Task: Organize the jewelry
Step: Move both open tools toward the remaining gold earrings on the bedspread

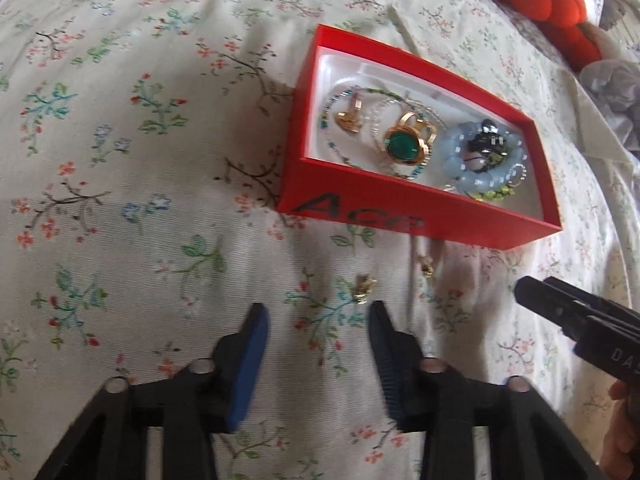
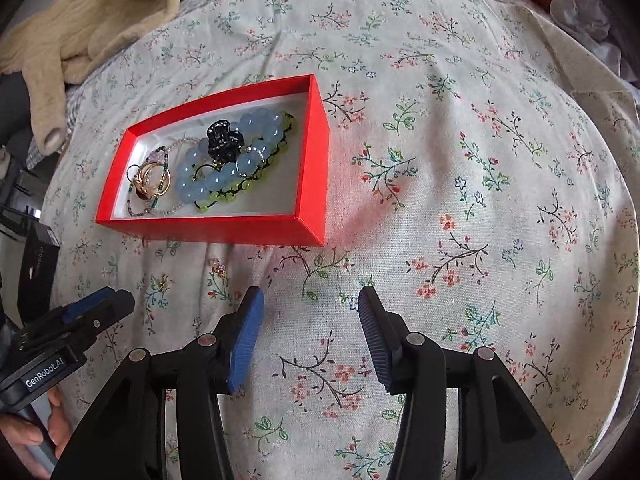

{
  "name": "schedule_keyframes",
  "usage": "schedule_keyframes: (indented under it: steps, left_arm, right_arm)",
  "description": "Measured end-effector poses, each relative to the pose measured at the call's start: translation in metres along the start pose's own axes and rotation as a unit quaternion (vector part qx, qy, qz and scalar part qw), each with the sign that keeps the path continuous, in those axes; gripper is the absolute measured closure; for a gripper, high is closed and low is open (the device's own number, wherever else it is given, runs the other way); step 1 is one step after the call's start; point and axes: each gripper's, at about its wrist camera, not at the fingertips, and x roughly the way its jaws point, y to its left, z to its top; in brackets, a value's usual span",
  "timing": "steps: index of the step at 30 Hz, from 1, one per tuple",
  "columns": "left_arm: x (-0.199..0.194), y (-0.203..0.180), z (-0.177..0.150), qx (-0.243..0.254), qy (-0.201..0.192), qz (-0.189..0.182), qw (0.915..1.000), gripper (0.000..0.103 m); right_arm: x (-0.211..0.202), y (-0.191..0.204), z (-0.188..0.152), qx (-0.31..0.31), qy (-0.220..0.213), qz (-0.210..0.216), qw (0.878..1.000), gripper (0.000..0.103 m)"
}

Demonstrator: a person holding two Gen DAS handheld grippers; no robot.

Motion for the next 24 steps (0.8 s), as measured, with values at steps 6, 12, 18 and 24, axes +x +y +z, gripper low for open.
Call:
schedule_keyframes:
  steps: [6, 12, 18, 24]
  left_arm:
    - [0.013, -0.013, 0.008, -0.006, 0.007, -0.015, 0.9998, 0.077]
    - [0.028, -0.025, 0.014, -0.007, 0.015, -0.015, 0.9998, 0.085]
    - [0.038, -0.030, 0.015, -0.003, 0.021, -0.002, 0.9998, 0.092]
    - [0.046, -0.038, 0.017, 0.002, 0.013, 0.023, 0.9997, 0.103]
  right_arm:
    - [0.003, 0.006, 0.000, -0.006, 0.004, 0.005, 1.000, 0.051]
    - [0.008, 0.010, 0.001, -0.016, 0.008, 0.006, 1.000, 0.051]
    - [0.010, 0.014, 0.003, -0.018, 0.009, 0.007, 1.000, 0.051]
    - [0.010, 0.018, 0.002, -0.024, 0.010, 0.008, 1.000, 0.051]
